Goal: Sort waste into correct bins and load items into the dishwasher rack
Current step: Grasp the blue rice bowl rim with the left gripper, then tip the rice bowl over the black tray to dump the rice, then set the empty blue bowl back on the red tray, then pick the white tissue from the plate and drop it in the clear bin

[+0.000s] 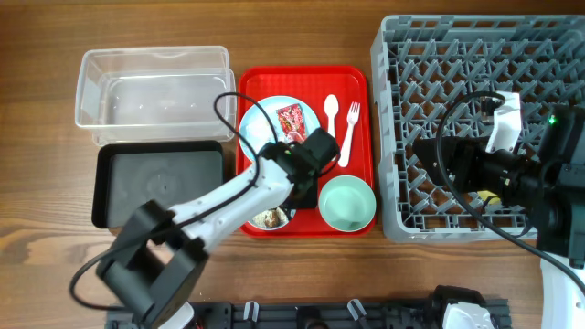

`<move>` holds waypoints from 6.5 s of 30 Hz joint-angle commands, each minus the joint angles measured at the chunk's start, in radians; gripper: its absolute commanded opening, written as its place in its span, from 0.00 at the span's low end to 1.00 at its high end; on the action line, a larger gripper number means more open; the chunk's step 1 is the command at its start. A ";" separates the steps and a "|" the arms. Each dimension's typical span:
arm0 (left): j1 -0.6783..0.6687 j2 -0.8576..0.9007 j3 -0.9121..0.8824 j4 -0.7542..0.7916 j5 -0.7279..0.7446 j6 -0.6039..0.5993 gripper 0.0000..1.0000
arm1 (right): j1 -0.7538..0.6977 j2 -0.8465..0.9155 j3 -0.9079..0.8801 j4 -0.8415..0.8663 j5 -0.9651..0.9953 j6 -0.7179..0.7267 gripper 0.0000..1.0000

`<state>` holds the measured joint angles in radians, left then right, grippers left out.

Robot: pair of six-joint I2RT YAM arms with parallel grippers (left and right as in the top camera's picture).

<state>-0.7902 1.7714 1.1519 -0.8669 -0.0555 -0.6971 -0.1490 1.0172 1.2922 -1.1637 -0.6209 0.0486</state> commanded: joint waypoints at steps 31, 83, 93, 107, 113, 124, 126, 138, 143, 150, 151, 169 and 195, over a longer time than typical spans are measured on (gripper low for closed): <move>0.043 -0.252 0.020 -0.053 0.022 0.018 0.04 | 0.006 0.005 0.016 -0.001 -0.002 0.008 0.80; 1.306 -0.081 -0.269 -0.132 1.632 0.861 0.04 | 0.006 0.005 0.016 0.011 -0.002 0.041 0.80; 1.321 -0.085 -0.269 -0.131 1.586 0.874 0.04 | 0.006 0.005 0.016 0.011 -0.002 0.041 0.80; 1.208 -0.360 -0.179 -0.231 1.238 0.778 0.04 | 0.006 0.005 0.016 0.034 -0.002 0.065 0.80; 0.757 -0.558 -0.166 -0.037 0.647 0.380 0.04 | 0.006 0.005 0.016 0.041 -0.002 0.067 0.80; 0.080 -0.331 -0.166 0.102 0.031 0.130 0.08 | 0.006 0.005 0.016 0.041 -0.002 0.067 0.81; 0.054 -0.290 -0.166 0.124 0.031 0.130 0.07 | 0.006 0.005 0.016 0.041 -0.002 0.067 0.81; 0.035 -0.218 -0.108 0.094 -0.023 0.132 0.13 | 0.006 0.005 0.016 0.041 -0.002 0.066 0.81; 0.041 -0.244 0.024 0.010 -0.206 0.143 0.65 | 0.006 0.005 0.016 0.042 -0.002 0.067 0.81; 0.209 -0.188 0.046 0.172 -0.184 0.260 0.77 | 0.006 0.005 0.016 0.041 -0.002 0.067 0.81; 0.244 -0.162 0.046 0.195 -0.138 0.278 0.77 | 0.006 0.005 0.016 0.041 -0.002 0.067 0.81; 0.354 0.154 0.046 0.421 0.008 0.346 0.19 | 0.006 0.011 0.016 0.042 -0.002 0.085 0.81; 0.621 -0.105 0.212 0.282 0.139 0.353 0.65 | 0.006 0.011 0.016 0.042 -0.002 0.086 0.81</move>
<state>-0.1482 1.7008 1.3365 -0.5930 -0.1211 -0.3553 -0.1482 1.0267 1.2922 -1.1248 -0.6209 0.1303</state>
